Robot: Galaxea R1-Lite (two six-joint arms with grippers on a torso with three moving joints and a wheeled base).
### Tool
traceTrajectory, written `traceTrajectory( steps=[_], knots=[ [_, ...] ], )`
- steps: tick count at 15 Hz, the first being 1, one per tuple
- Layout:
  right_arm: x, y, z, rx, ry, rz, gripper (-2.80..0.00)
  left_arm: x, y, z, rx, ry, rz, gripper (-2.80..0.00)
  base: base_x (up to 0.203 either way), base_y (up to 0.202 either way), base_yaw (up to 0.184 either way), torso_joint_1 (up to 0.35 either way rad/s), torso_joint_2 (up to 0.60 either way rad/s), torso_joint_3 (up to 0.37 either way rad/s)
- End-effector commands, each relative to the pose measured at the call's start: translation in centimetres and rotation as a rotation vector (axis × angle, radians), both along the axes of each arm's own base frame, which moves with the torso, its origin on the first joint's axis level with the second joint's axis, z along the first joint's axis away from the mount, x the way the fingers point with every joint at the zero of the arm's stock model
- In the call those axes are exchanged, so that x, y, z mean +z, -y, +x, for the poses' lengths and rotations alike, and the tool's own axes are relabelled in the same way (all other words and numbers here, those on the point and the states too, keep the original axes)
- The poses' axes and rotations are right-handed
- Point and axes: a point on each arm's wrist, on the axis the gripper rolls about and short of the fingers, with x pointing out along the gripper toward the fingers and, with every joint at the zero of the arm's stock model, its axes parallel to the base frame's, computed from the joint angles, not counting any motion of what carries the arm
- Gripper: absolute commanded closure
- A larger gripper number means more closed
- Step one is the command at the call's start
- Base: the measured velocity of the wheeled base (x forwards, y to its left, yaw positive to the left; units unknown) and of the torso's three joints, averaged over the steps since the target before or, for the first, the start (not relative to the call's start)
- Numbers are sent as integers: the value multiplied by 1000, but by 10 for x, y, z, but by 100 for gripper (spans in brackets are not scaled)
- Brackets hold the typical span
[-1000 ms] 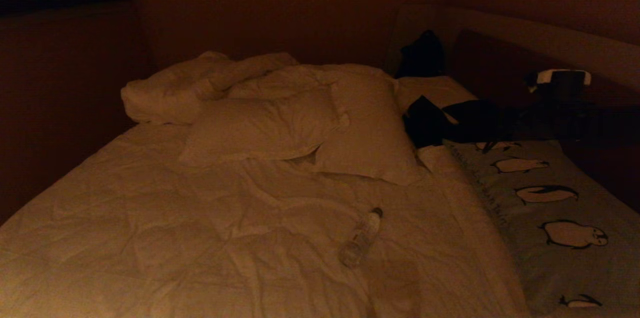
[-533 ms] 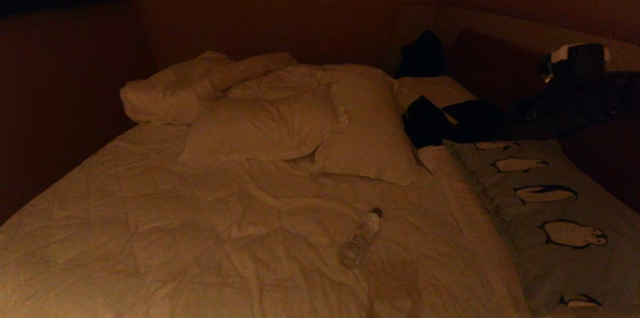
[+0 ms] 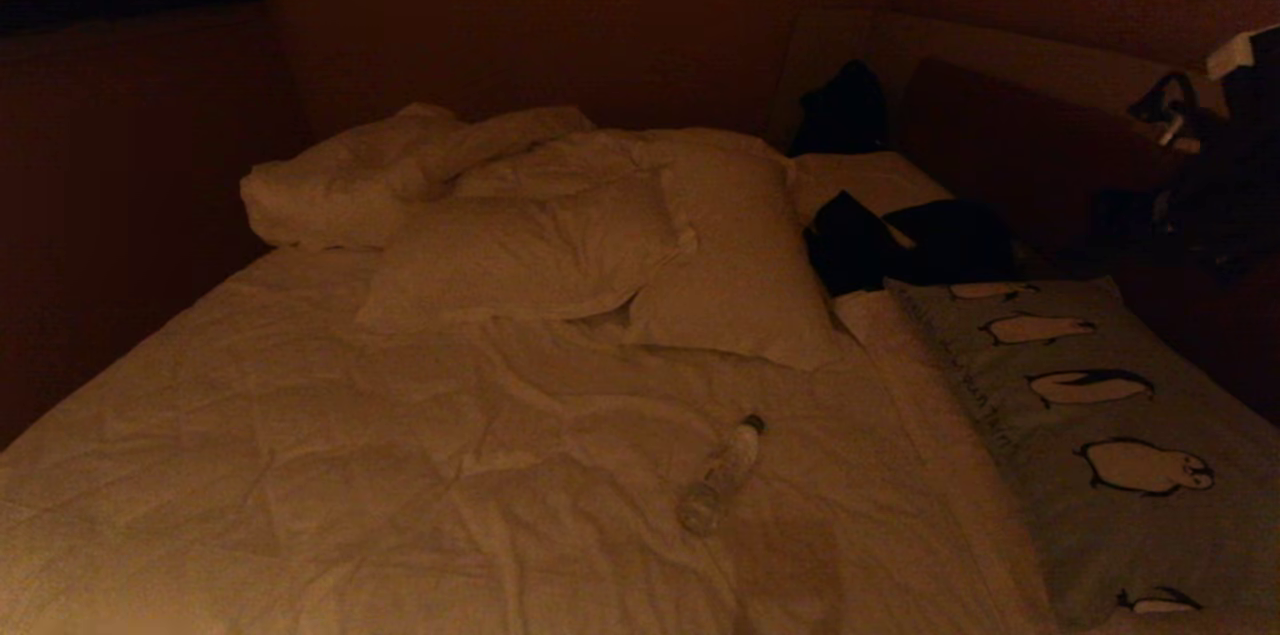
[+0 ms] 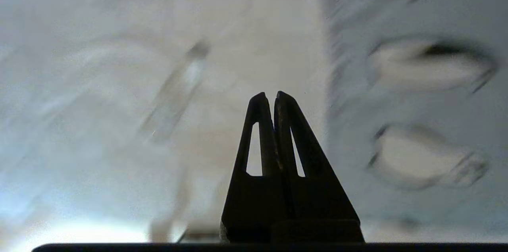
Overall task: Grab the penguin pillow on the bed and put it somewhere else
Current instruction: Pick up the pillow
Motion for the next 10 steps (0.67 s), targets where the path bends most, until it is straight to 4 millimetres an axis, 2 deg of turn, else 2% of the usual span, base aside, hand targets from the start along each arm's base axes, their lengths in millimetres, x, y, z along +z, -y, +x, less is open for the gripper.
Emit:
traceTrajectory(
  steps=[1, 5, 10],
  knots=[
    [10, -8, -48, 85, -82, 133, 0, 0, 0, 0, 1, 0, 1, 0, 0, 0, 0, 0, 0, 0],
    [13, -15, -119, 51, -66, 177, 0, 0, 0, 0, 1, 0, 0, 0, 0, 0, 0, 0, 0, 0],
    [31, -25, -221, 69, 119, 153, 0, 0, 0, 0, 0, 0, 0, 0, 0, 0, 0, 0, 0, 0]
  ],
)
